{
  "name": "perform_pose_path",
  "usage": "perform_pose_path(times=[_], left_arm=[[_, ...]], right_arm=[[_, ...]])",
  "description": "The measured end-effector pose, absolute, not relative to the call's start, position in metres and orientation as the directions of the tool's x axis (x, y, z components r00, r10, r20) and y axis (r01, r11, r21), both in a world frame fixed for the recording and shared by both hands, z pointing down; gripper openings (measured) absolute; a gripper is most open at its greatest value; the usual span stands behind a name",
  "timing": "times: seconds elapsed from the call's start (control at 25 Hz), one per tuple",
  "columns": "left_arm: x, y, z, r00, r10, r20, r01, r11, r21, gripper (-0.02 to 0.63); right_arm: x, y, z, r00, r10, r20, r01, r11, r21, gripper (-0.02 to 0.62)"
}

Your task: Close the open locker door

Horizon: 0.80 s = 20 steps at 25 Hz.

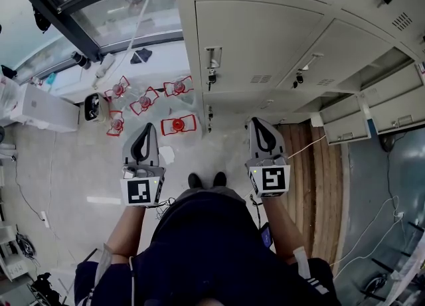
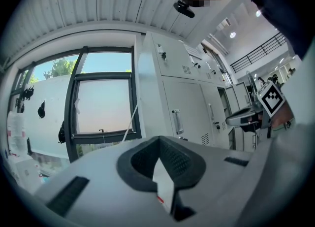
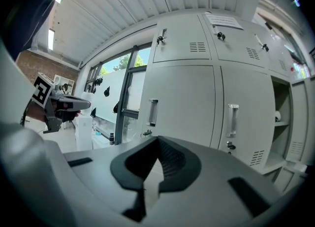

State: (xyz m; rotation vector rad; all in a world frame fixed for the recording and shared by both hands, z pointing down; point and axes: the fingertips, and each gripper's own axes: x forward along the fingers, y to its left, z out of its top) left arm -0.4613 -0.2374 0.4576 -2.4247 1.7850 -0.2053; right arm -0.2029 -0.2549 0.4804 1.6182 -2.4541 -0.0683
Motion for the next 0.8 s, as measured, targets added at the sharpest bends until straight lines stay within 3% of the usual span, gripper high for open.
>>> perform_pose_path(times=[0.2, 0.64, 0.8], left_arm=[[-0.4523, -0.2392, 0.4498, 0.305, -0.952, -0.014, -0.945, -0.3, -0.131, 0.003], [-0.4559, -0.2414, 0.4572, 0.292, -0.956, 0.034, -0.943, -0.293, -0.156, 0.003], [-0.4513, -0.2422, 0.4527, 0.3, -0.954, -0.017, -0.948, -0.296, -0.113, 0.003]], right_arm=[[-0.2023, -0.2566, 0.4809, -0.385, -0.911, 0.145, -0.902, 0.405, 0.15, -0.006], [-0.2018, -0.2572, 0.4856, -0.386, -0.909, 0.159, -0.898, 0.409, 0.161, -0.006], [-0.2005, -0.2573, 0.4871, -0.385, -0.908, 0.168, -0.897, 0.411, 0.163, -0.006]])
